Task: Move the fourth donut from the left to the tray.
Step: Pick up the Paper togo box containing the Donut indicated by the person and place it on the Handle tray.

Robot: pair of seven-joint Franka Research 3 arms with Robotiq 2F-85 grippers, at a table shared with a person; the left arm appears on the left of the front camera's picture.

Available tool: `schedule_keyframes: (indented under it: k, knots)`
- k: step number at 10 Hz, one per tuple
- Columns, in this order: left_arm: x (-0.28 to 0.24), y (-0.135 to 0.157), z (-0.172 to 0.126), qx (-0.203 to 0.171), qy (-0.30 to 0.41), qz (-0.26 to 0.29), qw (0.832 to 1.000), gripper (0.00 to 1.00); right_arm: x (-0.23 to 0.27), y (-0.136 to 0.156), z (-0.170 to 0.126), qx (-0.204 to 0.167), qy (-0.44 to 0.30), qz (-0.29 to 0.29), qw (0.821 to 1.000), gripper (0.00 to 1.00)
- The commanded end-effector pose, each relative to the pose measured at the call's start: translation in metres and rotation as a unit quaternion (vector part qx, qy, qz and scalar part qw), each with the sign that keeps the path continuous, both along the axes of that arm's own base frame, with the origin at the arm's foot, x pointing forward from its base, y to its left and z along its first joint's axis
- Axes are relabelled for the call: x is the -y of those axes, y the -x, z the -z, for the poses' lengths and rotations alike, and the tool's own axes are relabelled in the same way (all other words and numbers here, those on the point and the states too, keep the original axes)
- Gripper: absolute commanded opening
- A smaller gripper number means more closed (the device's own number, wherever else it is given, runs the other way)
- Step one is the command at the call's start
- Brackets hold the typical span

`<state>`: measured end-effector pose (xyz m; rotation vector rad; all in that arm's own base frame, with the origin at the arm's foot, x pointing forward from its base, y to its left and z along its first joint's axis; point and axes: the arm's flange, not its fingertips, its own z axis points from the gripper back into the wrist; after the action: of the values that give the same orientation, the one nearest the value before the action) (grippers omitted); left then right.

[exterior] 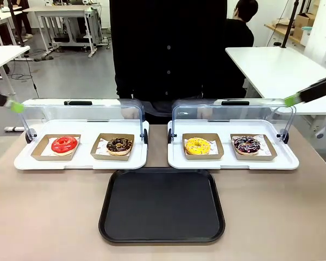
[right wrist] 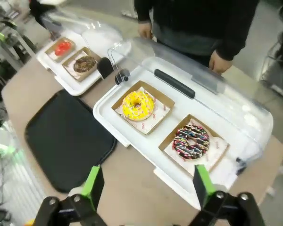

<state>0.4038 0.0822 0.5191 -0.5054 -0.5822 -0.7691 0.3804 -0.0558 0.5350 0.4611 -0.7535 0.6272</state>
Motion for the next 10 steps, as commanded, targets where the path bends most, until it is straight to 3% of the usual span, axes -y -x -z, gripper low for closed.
schedule_keyframes:
  k: [1, 4, 6, 10]
  knots:
    - [-0.042, -0.016, 0.02, 0.004, 0.038, 0.058, 0.998, 1.0, 0.05, -0.02, 0.011, 0.002, -0.052, -0.034, 0.998, 1.0]
    - [-0.116, -0.004, 0.036, 0.08, 0.082, 0.08, 0.99, 1.0, 0.112, -0.017, 0.03, 0.032, -0.112, -0.059, 0.991, 1.0]
    - [-0.131, -0.005, 0.041, 0.121, 0.109, 0.091, 0.982, 1.0, 0.134, -0.016, 0.039, 0.049, -0.137, -0.065, 0.987, 1.0]
    - [-0.129, 0.003, 0.04, 0.151, 0.152, 0.104, 0.971, 1.0, 0.146, -0.01, 0.044, 0.061, -0.161, -0.081, 0.982, 1.0]
